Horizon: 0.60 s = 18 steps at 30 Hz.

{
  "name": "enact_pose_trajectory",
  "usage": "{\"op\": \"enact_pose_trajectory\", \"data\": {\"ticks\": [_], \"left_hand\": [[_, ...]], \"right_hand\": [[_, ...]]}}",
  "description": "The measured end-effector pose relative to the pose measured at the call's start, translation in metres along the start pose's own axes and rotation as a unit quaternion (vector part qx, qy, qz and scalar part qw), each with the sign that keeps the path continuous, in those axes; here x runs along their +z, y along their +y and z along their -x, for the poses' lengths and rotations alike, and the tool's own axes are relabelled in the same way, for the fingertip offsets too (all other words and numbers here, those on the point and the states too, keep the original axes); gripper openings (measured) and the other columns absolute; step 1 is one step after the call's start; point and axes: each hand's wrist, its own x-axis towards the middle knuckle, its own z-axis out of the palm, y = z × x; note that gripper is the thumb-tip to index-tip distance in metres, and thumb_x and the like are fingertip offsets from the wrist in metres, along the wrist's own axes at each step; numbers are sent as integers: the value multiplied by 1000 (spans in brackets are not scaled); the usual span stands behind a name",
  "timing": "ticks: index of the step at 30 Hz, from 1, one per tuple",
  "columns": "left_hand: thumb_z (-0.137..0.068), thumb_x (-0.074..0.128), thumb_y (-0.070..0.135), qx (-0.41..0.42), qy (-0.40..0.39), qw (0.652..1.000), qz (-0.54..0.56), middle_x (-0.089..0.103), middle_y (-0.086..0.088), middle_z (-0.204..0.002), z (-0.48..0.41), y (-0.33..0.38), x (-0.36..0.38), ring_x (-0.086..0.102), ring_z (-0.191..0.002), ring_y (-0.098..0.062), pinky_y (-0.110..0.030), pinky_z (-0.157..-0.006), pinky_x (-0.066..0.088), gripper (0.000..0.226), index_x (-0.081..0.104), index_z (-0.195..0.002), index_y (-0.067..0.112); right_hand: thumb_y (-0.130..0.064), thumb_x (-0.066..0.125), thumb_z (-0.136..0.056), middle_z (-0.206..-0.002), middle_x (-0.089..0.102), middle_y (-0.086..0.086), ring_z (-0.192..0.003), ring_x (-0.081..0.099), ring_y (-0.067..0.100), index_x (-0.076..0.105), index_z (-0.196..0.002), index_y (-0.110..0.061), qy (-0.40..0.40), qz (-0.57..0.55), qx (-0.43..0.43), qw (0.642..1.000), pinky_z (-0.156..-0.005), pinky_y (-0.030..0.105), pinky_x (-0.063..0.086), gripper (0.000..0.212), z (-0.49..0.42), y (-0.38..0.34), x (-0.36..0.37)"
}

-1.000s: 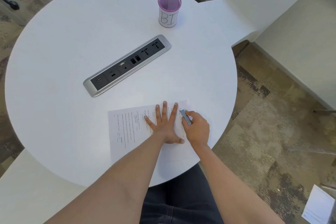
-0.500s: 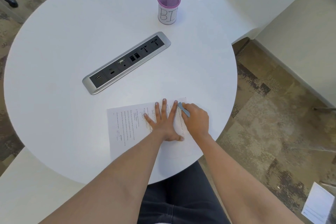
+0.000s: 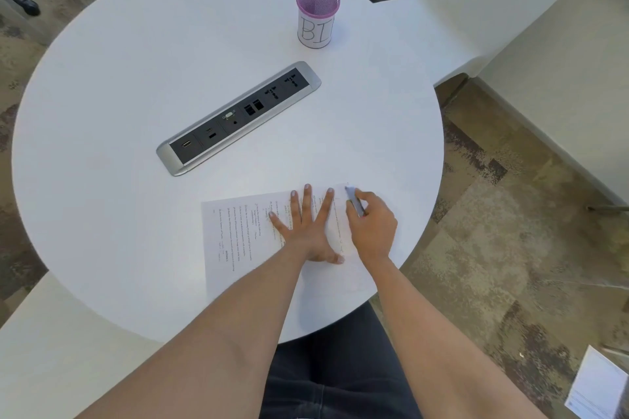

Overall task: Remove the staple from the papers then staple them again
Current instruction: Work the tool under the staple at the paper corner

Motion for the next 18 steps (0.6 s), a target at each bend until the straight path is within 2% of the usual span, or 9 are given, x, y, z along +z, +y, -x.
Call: {"op": "enact_pose_trajectory", "data": {"ticks": [2,6,9,13,18], "left_hand": [[-56,81,66,-3,3,1000,-1,-68,5,-126,-1,0,-1,-65,-111,-23,-77,-93,-23,150,-48,-129,50],[-55,81,68,0,14,1000,-12,-68,4,-127,-2,-1,0,-64,-110,-25,-80,-94,-19,150,-46,-132,49],[-55,81,69,4,12,1000,-15,-67,4,-128,-2,-2,0,-64,-111,-26,-80,-93,-19,150,-48,-130,49],[-55,81,68,3,6,1000,-14,-67,4,-128,-2,-2,0,-64,-110,-26,-80,-92,-20,150,-48,-130,49],[-58,80,68,3,0,1000,-17,-67,3,-127,-2,-1,-1,-63,-110,-26,-81,-94,-17,149,-47,-132,47]], "right_hand": [[-21,70,-87,-97,74,1,-79,67,17,70,-111,-12,-17,0,31,999,-69,24,47,26,0,6,-2],[-23,71,-86,-105,73,-2,-85,67,15,70,-112,-15,-69,13,22,997,-70,20,45,27,7,12,-4],[-23,71,-86,-99,72,-4,-79,63,10,71,-112,-19,-80,18,27,996,-66,17,45,26,6,11,-4],[-21,71,-85,-91,70,-5,-71,58,8,73,-111,-21,-90,43,2,995,-56,8,33,26,1,9,-6],[-23,69,-87,-89,70,-5,-69,53,5,72,-113,-20,-100,67,-26,992,-55,9,31,26,-1,9,-7]]}}
